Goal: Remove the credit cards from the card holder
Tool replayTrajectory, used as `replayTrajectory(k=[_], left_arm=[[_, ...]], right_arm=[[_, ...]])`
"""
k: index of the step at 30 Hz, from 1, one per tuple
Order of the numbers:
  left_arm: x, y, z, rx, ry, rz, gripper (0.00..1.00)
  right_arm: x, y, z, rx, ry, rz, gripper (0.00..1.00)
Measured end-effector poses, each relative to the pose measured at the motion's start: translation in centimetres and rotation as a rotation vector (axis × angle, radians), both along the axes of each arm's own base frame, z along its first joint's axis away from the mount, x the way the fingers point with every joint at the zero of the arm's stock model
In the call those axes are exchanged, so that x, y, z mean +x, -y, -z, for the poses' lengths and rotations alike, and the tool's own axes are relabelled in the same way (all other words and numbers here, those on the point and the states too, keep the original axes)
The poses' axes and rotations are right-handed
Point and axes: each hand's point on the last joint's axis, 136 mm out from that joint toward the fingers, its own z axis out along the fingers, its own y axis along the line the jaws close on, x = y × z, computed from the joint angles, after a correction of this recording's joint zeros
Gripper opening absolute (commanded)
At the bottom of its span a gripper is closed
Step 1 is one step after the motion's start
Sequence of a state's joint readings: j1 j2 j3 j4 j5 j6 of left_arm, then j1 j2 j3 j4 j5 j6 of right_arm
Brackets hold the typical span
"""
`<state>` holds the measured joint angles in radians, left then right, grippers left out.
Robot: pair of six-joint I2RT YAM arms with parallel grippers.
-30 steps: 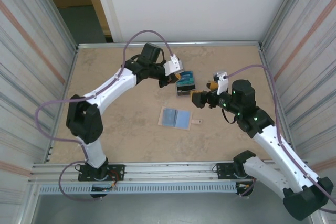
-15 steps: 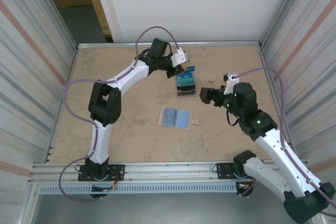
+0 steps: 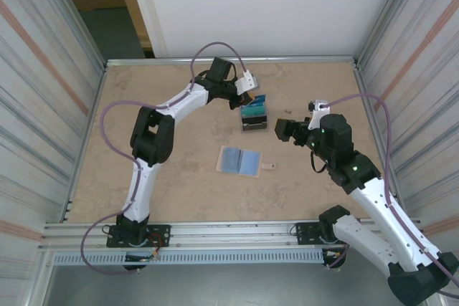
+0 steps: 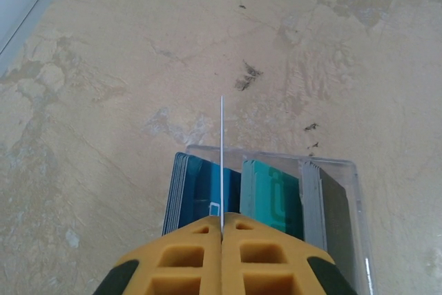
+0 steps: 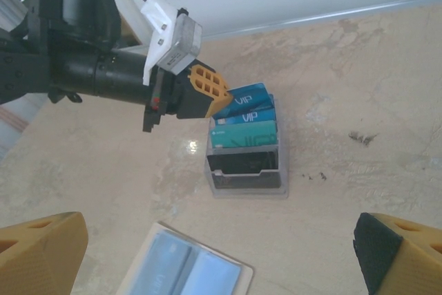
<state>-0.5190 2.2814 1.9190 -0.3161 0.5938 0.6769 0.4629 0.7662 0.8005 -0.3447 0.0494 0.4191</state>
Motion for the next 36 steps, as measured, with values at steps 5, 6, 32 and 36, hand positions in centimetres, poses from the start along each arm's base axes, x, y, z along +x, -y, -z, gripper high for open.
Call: replayTrajectory(k=[5, 6, 32, 36], left_arm=[[0.7, -0.3, -0.1, -0.005, 0.006, -0.009, 0.00], [0.9, -0.5, -0.2, -0.008, 0.007, -0.010, 0.00], [-0.7, -1.8, 2.9, 0.049, -0.042, 0.130, 0.00], [-0.9, -3.1, 3.3, 0.066, -0.053, 0.149, 0.00]], right_arm=[[0.2, -0.1, 0.3, -0.002, -0.010, 0.001, 0.99], [0.2, -0.1, 0.3, 0.001, -0.012, 0.002, 0.99], [0.4, 0.0, 0.0, 0.042, -0.007, 0.025, 0.99], [0.4, 0.5, -0.4, 0.065, 0.003, 0.063, 0.99]])
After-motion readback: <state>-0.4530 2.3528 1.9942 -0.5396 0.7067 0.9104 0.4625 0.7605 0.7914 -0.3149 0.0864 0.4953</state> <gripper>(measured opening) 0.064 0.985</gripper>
